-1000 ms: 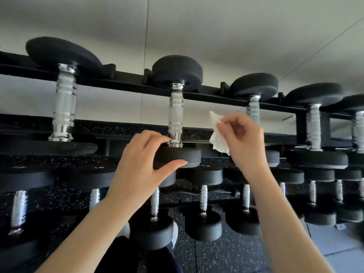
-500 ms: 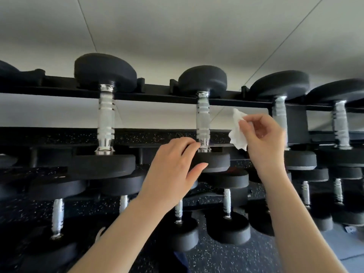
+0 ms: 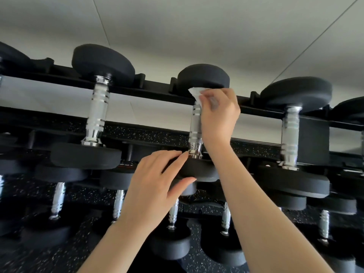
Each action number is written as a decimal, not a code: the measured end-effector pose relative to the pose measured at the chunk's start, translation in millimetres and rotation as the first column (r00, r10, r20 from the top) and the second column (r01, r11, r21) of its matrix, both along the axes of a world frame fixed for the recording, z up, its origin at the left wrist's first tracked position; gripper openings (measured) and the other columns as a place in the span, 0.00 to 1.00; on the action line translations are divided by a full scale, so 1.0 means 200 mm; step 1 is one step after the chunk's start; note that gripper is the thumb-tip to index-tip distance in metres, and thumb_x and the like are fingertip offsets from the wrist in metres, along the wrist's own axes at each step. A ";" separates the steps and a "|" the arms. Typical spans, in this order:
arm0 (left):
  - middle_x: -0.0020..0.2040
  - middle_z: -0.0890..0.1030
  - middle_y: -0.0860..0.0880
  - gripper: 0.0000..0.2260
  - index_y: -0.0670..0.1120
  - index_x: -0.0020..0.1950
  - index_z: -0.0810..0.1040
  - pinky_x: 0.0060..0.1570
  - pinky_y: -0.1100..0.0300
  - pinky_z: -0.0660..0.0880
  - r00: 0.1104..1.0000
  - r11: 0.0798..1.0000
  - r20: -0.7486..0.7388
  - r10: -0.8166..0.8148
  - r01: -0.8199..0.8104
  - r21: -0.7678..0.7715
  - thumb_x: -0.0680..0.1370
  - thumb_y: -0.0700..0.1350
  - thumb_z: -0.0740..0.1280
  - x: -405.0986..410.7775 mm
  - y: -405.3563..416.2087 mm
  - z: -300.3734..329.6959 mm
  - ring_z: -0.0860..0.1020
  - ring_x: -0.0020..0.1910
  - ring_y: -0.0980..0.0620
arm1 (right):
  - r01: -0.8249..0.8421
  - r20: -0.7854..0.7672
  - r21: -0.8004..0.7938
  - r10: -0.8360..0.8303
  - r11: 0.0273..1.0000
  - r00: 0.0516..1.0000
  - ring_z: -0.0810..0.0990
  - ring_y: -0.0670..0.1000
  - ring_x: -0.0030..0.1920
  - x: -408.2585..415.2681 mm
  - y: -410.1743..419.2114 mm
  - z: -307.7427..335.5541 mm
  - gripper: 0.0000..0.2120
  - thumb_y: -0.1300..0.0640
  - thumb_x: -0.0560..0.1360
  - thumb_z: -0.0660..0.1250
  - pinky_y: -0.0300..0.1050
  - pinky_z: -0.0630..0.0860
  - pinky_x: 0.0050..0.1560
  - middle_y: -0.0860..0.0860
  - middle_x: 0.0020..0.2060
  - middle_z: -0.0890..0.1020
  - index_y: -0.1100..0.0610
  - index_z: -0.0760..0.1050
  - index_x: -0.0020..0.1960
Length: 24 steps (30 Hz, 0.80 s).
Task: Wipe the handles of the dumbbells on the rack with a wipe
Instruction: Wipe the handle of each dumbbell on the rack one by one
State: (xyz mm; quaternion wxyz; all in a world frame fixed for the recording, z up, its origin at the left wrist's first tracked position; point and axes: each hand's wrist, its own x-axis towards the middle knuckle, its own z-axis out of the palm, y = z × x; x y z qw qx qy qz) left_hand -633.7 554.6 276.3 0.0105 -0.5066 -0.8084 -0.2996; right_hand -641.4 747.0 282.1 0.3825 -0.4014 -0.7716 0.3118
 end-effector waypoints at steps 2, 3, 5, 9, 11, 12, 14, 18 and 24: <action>0.58 0.80 0.47 0.21 0.42 0.64 0.78 0.55 0.48 0.75 1.000 1.000 0.029 0.009 -0.009 0.013 0.77 0.55 0.65 -0.01 -0.01 -0.01 0.78 0.57 0.46 | 0.013 -0.010 -0.002 -0.013 1.000 1.000 0.72 0.35 0.37 -0.01 0.00 0.00 0.02 0.65 0.71 0.70 0.25 0.70 0.42 0.53 0.44 0.79 0.60 0.81 0.43; 0.58 0.80 0.48 0.21 0.42 0.63 0.79 0.54 0.47 0.75 0.999 1.000 0.046 0.013 -0.014 0.020 0.77 0.55 0.65 -0.01 -0.01 -0.01 0.78 0.56 0.46 | 0.006 -0.010 -0.016 -0.006 1.000 1.000 0.72 0.34 0.37 -0.01 0.00 0.01 0.02 0.65 0.71 0.70 0.24 0.69 0.42 0.53 0.44 0.79 0.60 0.81 0.42; 0.57 0.80 0.48 0.21 0.42 0.63 0.79 0.53 0.48 0.75 0.996 0.999 0.083 0.019 -0.022 0.035 0.77 0.55 0.65 -0.01 0.00 -0.01 0.78 0.56 0.47 | -0.035 0.016 -0.069 0.037 0.997 0.999 0.72 0.34 0.37 0.01 0.02 0.04 0.02 0.65 0.71 0.71 0.22 0.68 0.42 0.53 0.44 0.79 0.61 0.81 0.42; 0.55 0.80 0.49 0.21 0.43 0.61 0.80 0.52 0.48 0.76 0.987 0.997 0.157 0.027 -0.038 0.073 0.75 0.55 0.66 -0.01 0.00 0.00 0.77 0.54 0.48 | -0.174 0.159 -0.181 0.203 0.968 0.966 0.73 0.36 0.39 0.10 0.03 0.09 0.02 0.62 0.70 0.72 0.20 0.66 0.42 0.49 0.42 0.78 0.59 0.82 0.43; 0.55 0.79 0.50 0.21 0.43 0.61 0.80 0.53 0.49 0.76 0.980 0.995 0.197 0.036 -0.053 0.082 0.75 0.56 0.66 -0.01 0.00 0.00 0.77 0.54 0.49 | -0.218 0.219 -0.224 0.267 0.950 0.938 0.74 0.37 0.40 0.16 0.00 0.09 0.01 0.61 0.70 0.73 0.20 0.66 0.42 0.47 0.41 0.79 0.57 0.82 0.42; 0.55 0.79 0.50 0.21 0.43 0.60 0.80 0.53 0.50 0.75 0.977 0.995 0.211 0.041 -0.059 0.082 0.74 0.56 0.67 -0.01 0.01 0.00 0.77 0.54 0.49 | -0.235 0.241 -0.246 0.294 0.940 0.925 0.74 0.37 0.40 0.19 -0.02 0.09 0.01 0.60 0.69 0.73 0.21 0.67 0.42 0.46 0.40 0.79 0.56 0.82 0.41; 0.55 0.79 0.51 0.22 0.43 0.60 0.80 0.56 0.55 0.73 0.971 0.995 0.234 0.050 -0.070 0.076 0.74 0.57 0.67 -0.01 0.01 0.00 0.76 0.54 0.51 | -0.277 0.278 -0.279 0.353 0.920 0.893 0.74 0.35 0.38 0.25 -0.05 0.08 0.02 0.59 0.68 0.74 0.22 0.67 0.41 0.43 0.37 0.78 0.55 0.82 0.39; 0.54 0.78 0.52 0.21 0.43 0.57 0.80 0.57 0.63 0.69 0.959 0.993 0.277 0.067 -0.090 0.073 0.73 0.57 0.67 -0.01 0.01 0.01 0.75 0.53 0.53 | -0.350 0.316 -0.345 0.459 0.871 0.830 0.74 0.34 0.38 0.33 -0.10 0.08 0.04 0.59 0.66 0.77 0.23 0.66 0.40 0.44 0.36 0.79 0.54 0.82 0.37; 0.54 0.78 0.54 0.20 0.45 0.57 0.80 0.57 0.59 0.70 0.948 0.995 0.310 0.066 -0.086 0.049 0.73 0.57 0.68 -0.02 0.00 0.01 0.74 0.55 0.54 | -0.355 0.304 -0.472 0.527 0.807 0.794 0.78 0.43 0.40 0.38 -0.06 0.08 0.04 0.57 0.67 0.76 0.27 0.70 0.41 0.44 0.37 0.82 0.51 0.82 0.37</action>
